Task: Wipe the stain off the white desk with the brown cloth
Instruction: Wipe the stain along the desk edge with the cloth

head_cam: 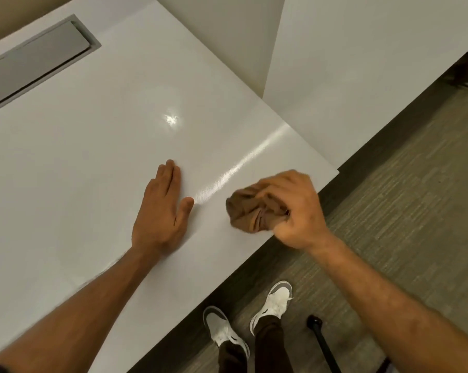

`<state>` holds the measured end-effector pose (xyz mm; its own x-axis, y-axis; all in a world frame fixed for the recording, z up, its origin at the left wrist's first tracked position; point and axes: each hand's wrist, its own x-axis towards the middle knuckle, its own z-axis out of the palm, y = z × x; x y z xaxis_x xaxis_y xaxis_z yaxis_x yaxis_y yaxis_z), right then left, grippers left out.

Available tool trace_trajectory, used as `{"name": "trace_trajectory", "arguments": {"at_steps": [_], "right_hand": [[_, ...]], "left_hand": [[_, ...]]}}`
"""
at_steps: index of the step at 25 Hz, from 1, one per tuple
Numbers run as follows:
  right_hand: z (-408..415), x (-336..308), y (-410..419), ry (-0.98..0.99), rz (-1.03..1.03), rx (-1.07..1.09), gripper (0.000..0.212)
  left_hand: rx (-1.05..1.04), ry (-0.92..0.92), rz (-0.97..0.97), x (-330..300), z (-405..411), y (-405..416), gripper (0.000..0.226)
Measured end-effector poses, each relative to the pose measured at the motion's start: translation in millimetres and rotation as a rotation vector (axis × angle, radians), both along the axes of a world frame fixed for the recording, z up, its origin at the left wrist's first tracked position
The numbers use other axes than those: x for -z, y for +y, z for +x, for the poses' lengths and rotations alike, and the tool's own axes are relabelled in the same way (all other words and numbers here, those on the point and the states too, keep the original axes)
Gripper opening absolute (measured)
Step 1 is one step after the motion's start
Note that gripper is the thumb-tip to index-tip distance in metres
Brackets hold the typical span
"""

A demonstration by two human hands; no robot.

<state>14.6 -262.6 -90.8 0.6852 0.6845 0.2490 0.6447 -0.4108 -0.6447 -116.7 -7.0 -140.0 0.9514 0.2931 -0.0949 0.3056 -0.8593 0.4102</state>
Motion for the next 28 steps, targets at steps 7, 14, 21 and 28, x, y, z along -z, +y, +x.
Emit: {"name": "trace_trajectory", "arguments": {"at_steps": [7,14,21,28], "right_hand": [[85,23,-3,-0.007,-0.481,0.204,0.061],[39,42,-2,-0.219,-0.618,0.542,0.058],[-117,51,28,-0.126,-0.481,0.567,0.070],[-213,50,56,-0.086,-0.444,0.327,0.067]], "left_hand": [[0.027,0.023,0.020,-4,1,0,0.078],[0.011,0.012,0.013,-5,-1,-1,0.076],[0.008,0.001,-0.001,3,-2,2,0.078],[-0.001,0.015,0.012,1,-6,0,0.084]]}}
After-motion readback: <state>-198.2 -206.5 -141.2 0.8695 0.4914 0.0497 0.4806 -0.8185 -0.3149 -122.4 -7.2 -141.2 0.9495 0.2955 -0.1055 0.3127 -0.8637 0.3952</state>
